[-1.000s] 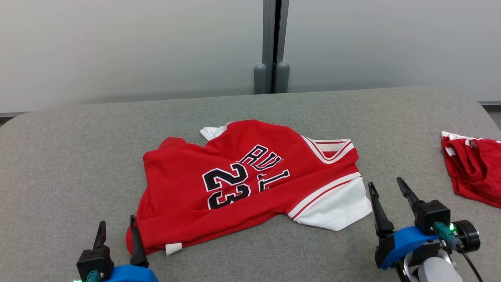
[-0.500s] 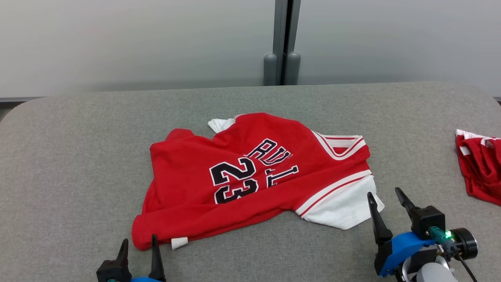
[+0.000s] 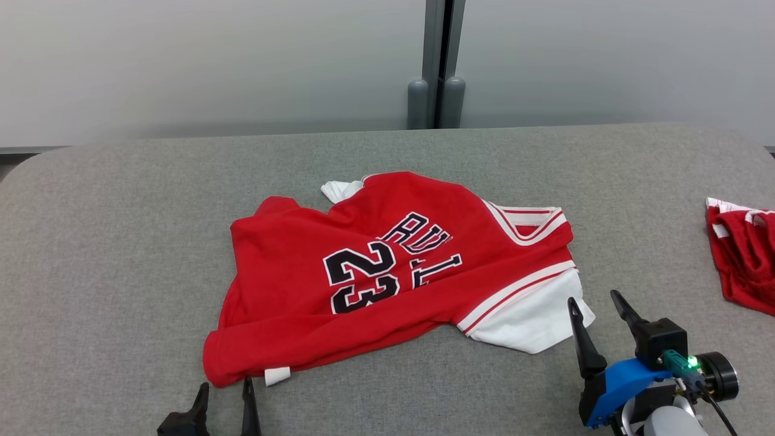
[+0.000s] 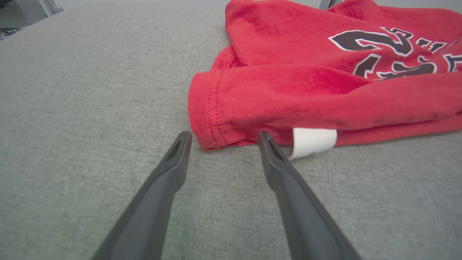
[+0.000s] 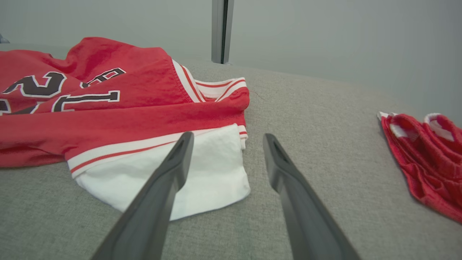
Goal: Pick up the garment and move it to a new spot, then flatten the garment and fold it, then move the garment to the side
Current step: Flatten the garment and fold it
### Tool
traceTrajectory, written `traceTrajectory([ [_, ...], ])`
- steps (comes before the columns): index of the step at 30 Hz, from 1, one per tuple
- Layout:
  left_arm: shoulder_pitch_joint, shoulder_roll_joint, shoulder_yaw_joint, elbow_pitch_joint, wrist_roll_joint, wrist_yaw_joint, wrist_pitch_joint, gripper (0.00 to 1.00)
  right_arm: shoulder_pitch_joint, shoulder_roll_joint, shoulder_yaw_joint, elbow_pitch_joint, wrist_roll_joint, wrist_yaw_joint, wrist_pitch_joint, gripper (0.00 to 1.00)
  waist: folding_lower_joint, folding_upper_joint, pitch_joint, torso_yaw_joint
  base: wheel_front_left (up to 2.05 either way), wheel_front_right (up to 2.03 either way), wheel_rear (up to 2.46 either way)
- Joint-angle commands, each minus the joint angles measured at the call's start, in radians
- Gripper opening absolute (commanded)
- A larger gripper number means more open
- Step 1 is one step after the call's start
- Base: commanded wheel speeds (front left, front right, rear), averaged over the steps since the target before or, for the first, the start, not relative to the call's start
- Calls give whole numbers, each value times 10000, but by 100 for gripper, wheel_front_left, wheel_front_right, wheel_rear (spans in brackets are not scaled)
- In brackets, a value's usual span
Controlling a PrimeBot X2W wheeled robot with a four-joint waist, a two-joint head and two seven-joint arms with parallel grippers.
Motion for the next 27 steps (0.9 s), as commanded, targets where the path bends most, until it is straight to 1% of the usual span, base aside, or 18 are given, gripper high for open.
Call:
traceTrajectory([
  [1, -41, -3, 71, -27, 18, -44, -28, 100, -84, -15, -21, 29, -21, 1, -31, 100, 0, 0, 10, -2, 0, 0, 0],
  [7, -342, -3, 162, 170, -160, -47, -28, 100, -212, -14, -93, 152, -99, 1, -31, 100, 0, 0, 245, -27, 0, 0, 0],
  [9, -397, -5, 166, 179, -231, -19, -28, 98, -268, -15, -147, 310, -164, 1, -31, 100, 0, 0, 353, -41, 0, 0, 0],
  [10, -443, -4, 164, 140, -255, -26, -28, 72, -337, -15, -194, 426, -200, 1, -31, 100, 0, 0, 407, -43, 0, 0, 0],
  [11, -481, -4, 145, 97, -277, -35, -28, 49, -414, -17, -242, 553, -247, 1, -29, 100, 0, 0, 465, -36, 0, 0, 0],
  [12, -495, -4, 100, 81, -291, -61, -28, 44, -488, -12, -277, 672, -258, 1, -32, 100, 0, 0, 514, -21, 0, 0, 0],
  [13, -500, -5, 67, 86, -314, -67, -28, 31, -530, -14, -322, 830, -332, 1, -31, 100, 0, 0, 559, -9, 0, 0, 0],
  [14, -519, -1, 65, 80, -317, -56, -28, 13, -569, -23, -374, 1008, -381, 1, -31, 100, 0, 0, 611, 5, 0, 0, 0],
  [15, -556, -1, 47, 78, -328, -60, -28, 0, -639, -38, -448, 1142, -425, 1, -31, 100, 0, 0, 652, 21, 0, 0, 0],
  [18, -655, -4, -76, 102, -323, -136, -26, 0, -927, -85, -667, 1603, -594, 1, -32, 100, 0, 0, 777, 93, 0, 0, 0],
  [24, -867, -2, -428, 85, -340, -248, -26, 0, -1628, -157, -973, 3274, -953, 1, 0, 100, 0, 0, 971, 379, 0, 0, 0],
  [25, -897, -4, -484, 69, -358, -258, -28, 0, -1713, -139, -911, 3508, -1009, 1, 1, 94, 0, 0, 991, 424, 0, 0, 0],
  [26, -911, -5, -534, 43, -373, -292, -28, 0, -1795, -114, -862, 3668, -945, 3, 7, 44, 0, 0, 998, 443, 0, 0, 0],
  [27, -923, -5, -561, 29, -389, -313, -28, 0, -1873, -85, -791, 3830, -805, 3, 27, 0, 0, 0, 1003, 459, 0, 0, 0],
])
